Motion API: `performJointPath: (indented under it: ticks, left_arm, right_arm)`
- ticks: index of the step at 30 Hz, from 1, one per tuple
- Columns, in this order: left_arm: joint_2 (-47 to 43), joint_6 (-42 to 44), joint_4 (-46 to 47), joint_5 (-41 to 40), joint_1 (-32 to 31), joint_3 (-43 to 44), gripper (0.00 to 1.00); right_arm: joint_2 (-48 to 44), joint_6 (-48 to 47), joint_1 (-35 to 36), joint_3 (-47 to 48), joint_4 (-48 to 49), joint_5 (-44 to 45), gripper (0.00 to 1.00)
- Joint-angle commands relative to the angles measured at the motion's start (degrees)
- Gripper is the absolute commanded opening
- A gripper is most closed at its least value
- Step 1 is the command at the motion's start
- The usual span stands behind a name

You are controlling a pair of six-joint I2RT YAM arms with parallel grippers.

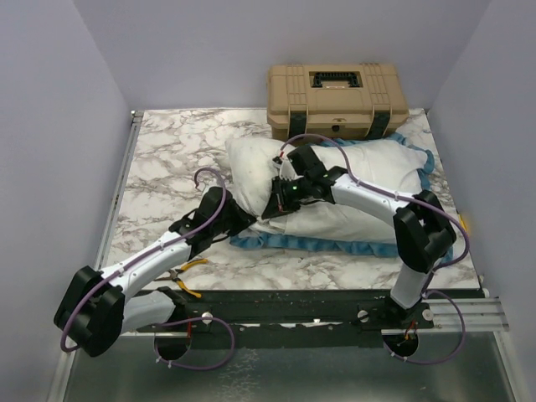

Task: Put the pillow into the pillowcase
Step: Stuff the pillow into the pillowcase.

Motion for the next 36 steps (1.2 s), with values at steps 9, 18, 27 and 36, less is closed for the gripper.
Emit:
performJointPath:
  ticks: [9,18,27,36]
  left_arm:
    - [-7.0,-1.1,2.3,1.2,1.9,-6.9,0.10]
    - [-8.9,-1.1,2.9,1.5,2.4,-6.9,0.00]
    - [0.3,0.3,9.6,10.6,2.1,-0.7,0.47]
    - [10.0,-3.3,16.7,10.6,-1.1,0.6,0.56]
  right_arm:
    - [-8.0,0.9,-12.6,-5.2,-2.8,8.5,0.00]
    - [-6.9,-2.6,-12.1,-1.8,-4.4,6.1,0.00]
    - [-5.9,-2.5,-11.4,-2.3,-3.5,4.1,0.00]
    - [-5.0,-2.4,-11.4,-0.7,-4.3,4.0,0.00]
